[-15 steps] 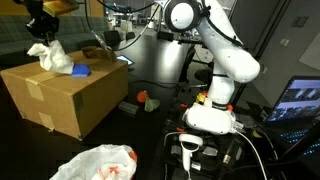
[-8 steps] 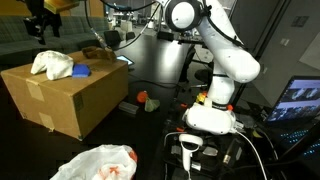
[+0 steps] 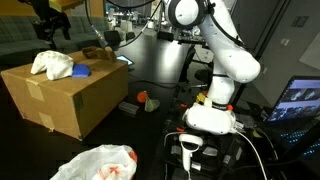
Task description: Pick up all the objects from the table and put them on the box, then pick up all the objects from the box and put them on the table
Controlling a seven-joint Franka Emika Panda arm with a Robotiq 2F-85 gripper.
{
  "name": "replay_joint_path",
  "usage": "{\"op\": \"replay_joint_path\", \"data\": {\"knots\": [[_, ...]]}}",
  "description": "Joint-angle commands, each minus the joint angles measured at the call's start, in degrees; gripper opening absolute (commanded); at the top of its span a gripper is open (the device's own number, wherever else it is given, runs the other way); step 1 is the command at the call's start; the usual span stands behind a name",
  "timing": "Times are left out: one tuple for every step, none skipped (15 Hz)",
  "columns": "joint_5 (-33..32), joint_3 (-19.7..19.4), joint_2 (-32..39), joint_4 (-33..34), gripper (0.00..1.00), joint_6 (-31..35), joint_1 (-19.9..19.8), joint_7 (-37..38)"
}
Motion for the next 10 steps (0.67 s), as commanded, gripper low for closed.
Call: {"op": "replay_joint_path", "data": {"knots": [[1.16, 0.75, -3.89, -7.83, 1.00, 1.56, -0.57, 0.74], [1.25, 0.79, -4.41, -9.80, 1.00, 2.69, -0.79, 0.94], [1.49, 0.91, -4.99, -11.77, 1.00, 3.55, -1.14, 0.78], [1.75, 0.97, -5.52, -13.65, 1.00, 4.47, -1.31, 1.17], [1.96, 0.99, -6.02, -15.96, 1.00, 6.03, -1.64, 1.34], [2.26, 0.98, -6.89, -18.35, 1.00, 7.37, -2.09, 1.15], [2.77, 0.95, -7.65, -21.01, 1.00, 9.15, -2.41, 1.75], [3.21, 0.87, -8.41, -23.53, 1.00, 10.74, -2.89, 1.92], [3.63, 0.73, -9.33, -26.22, 1.00, 12.46, -3.41, 2.09], [4.04, 0.58, -10.27, -29.06, 1.00, 14.30, -3.94, 2.67]]}}
